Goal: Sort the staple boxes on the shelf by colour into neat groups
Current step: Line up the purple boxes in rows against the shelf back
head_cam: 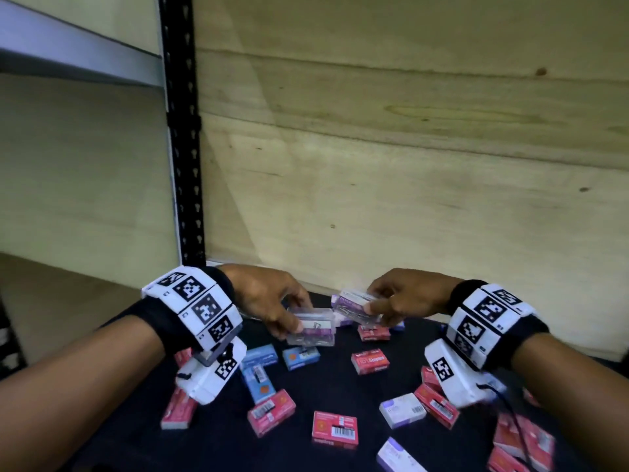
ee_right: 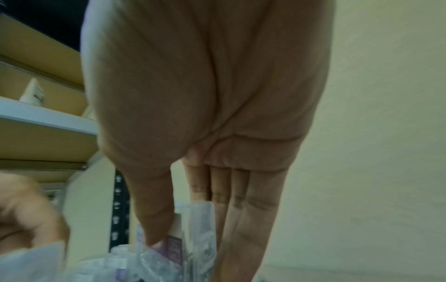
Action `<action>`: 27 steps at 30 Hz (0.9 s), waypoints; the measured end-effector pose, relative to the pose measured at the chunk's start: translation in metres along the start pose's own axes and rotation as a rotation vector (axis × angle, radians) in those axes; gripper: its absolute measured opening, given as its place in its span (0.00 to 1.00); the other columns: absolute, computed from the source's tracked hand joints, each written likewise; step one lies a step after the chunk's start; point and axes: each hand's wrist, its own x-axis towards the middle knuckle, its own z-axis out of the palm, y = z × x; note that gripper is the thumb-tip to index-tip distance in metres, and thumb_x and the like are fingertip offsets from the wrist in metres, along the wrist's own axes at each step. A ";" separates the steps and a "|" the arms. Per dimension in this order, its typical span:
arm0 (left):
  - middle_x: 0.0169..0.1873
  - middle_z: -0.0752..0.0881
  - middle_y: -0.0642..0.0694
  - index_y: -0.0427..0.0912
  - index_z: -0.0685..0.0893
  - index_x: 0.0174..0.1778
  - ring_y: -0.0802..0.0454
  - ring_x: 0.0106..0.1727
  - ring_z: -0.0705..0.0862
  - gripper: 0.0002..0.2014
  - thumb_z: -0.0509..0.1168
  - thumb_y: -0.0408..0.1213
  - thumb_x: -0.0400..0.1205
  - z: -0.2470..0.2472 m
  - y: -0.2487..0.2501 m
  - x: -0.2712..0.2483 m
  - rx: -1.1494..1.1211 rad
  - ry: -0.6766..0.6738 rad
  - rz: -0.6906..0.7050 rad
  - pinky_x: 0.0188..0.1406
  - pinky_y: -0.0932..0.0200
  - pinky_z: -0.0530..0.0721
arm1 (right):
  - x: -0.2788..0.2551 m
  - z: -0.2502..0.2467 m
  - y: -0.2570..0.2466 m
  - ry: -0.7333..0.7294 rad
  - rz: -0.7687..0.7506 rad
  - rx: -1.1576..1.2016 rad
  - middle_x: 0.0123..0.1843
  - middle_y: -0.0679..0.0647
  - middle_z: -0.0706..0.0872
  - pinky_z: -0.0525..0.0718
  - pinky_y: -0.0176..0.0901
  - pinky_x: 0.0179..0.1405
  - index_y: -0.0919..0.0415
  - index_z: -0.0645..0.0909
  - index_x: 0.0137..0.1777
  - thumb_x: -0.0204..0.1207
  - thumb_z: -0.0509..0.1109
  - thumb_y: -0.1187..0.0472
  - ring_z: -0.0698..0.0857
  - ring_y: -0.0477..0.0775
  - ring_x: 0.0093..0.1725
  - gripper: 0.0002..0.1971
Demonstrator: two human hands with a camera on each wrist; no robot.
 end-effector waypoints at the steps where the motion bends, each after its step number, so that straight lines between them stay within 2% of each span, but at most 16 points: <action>1: 0.42 0.88 0.53 0.38 0.82 0.64 0.59 0.35 0.88 0.14 0.69 0.34 0.83 -0.007 -0.006 -0.005 -0.005 0.026 -0.012 0.40 0.68 0.86 | 0.004 0.001 -0.010 0.016 -0.027 -0.036 0.49 0.56 0.93 0.88 0.54 0.59 0.60 0.87 0.55 0.83 0.69 0.49 0.92 0.56 0.49 0.14; 4: 0.45 0.87 0.49 0.41 0.80 0.60 0.56 0.34 0.88 0.11 0.69 0.32 0.83 -0.028 -0.030 -0.023 -0.030 0.107 -0.068 0.40 0.65 0.87 | 0.021 0.008 -0.044 0.070 -0.107 -0.144 0.46 0.52 0.92 0.86 0.53 0.54 0.58 0.86 0.52 0.83 0.68 0.47 0.91 0.54 0.46 0.15; 8: 0.50 0.86 0.39 0.39 0.77 0.61 0.55 0.34 0.88 0.13 0.70 0.31 0.82 -0.055 -0.072 -0.044 -0.033 0.200 -0.178 0.37 0.64 0.87 | 0.050 0.023 -0.080 0.107 -0.183 -0.260 0.51 0.51 0.89 0.84 0.51 0.55 0.53 0.83 0.51 0.82 0.67 0.44 0.87 0.54 0.51 0.13; 11: 0.52 0.86 0.40 0.41 0.78 0.58 0.52 0.37 0.89 0.10 0.70 0.31 0.83 -0.067 -0.103 -0.057 -0.032 0.235 -0.253 0.44 0.57 0.90 | 0.070 0.034 -0.101 0.079 -0.208 -0.320 0.50 0.52 0.88 0.83 0.50 0.54 0.56 0.83 0.51 0.81 0.67 0.43 0.85 0.55 0.49 0.16; 14: 0.58 0.84 0.40 0.42 0.78 0.61 0.49 0.40 0.90 0.12 0.69 0.33 0.83 -0.073 -0.130 -0.064 0.003 0.234 -0.345 0.50 0.56 0.90 | 0.085 0.046 -0.121 0.037 -0.231 -0.362 0.41 0.53 0.80 0.74 0.46 0.42 0.61 0.79 0.44 0.82 0.67 0.43 0.78 0.53 0.40 0.19; 16: 0.59 0.84 0.42 0.43 0.78 0.63 0.46 0.43 0.91 0.14 0.70 0.35 0.83 -0.075 -0.146 -0.066 0.015 0.223 -0.387 0.53 0.53 0.89 | 0.096 0.053 -0.131 0.013 -0.229 -0.377 0.41 0.51 0.81 0.75 0.46 0.43 0.59 0.80 0.47 0.81 0.67 0.42 0.79 0.53 0.42 0.18; 17: 0.58 0.84 0.43 0.43 0.78 0.64 0.47 0.43 0.91 0.15 0.70 0.35 0.83 -0.075 -0.151 -0.067 0.008 0.223 -0.398 0.53 0.53 0.89 | 0.100 0.056 -0.136 0.001 -0.230 -0.388 0.44 0.50 0.83 0.78 0.46 0.45 0.57 0.81 0.48 0.80 0.68 0.42 0.81 0.53 0.45 0.17; 19: 0.54 0.84 0.47 0.43 0.79 0.64 0.51 0.37 0.90 0.15 0.70 0.35 0.83 -0.074 -0.159 -0.067 0.004 0.227 -0.410 0.45 0.59 0.89 | 0.108 0.061 -0.147 -0.029 -0.226 -0.420 0.51 0.53 0.87 0.83 0.48 0.53 0.58 0.84 0.53 0.80 0.68 0.41 0.84 0.56 0.51 0.18; 20: 0.51 0.83 0.49 0.43 0.79 0.64 0.54 0.34 0.89 0.14 0.70 0.34 0.83 -0.073 -0.162 -0.067 0.002 0.234 -0.414 0.40 0.64 0.87 | 0.111 0.063 -0.152 -0.043 -0.217 -0.431 0.52 0.54 0.88 0.83 0.49 0.55 0.58 0.85 0.54 0.80 0.68 0.42 0.85 0.57 0.52 0.19; 22: 0.53 0.80 0.50 0.42 0.79 0.64 0.59 0.29 0.86 0.14 0.69 0.31 0.83 -0.072 -0.164 -0.064 -0.009 0.249 -0.413 0.32 0.70 0.83 | 0.115 0.067 -0.159 -0.060 -0.212 -0.432 0.52 0.57 0.89 0.83 0.50 0.54 0.61 0.85 0.53 0.81 0.68 0.43 0.86 0.58 0.52 0.20; 24: 0.57 0.78 0.49 0.42 0.80 0.64 0.59 0.29 0.84 0.14 0.69 0.30 0.83 -0.071 -0.168 -0.061 -0.014 0.252 -0.411 0.30 0.71 0.82 | 0.118 0.070 -0.163 -0.071 -0.206 -0.433 0.49 0.59 0.91 0.84 0.49 0.53 0.63 0.86 0.51 0.81 0.68 0.43 0.88 0.58 0.52 0.21; 27: 0.57 0.78 0.50 0.42 0.80 0.65 0.60 0.30 0.85 0.14 0.69 0.31 0.83 -0.072 -0.171 -0.059 -0.007 0.253 -0.413 0.31 0.71 0.82 | 0.121 0.074 -0.167 -0.076 -0.176 -0.441 0.48 0.56 0.91 0.85 0.50 0.55 0.60 0.87 0.51 0.80 0.69 0.43 0.88 0.56 0.51 0.19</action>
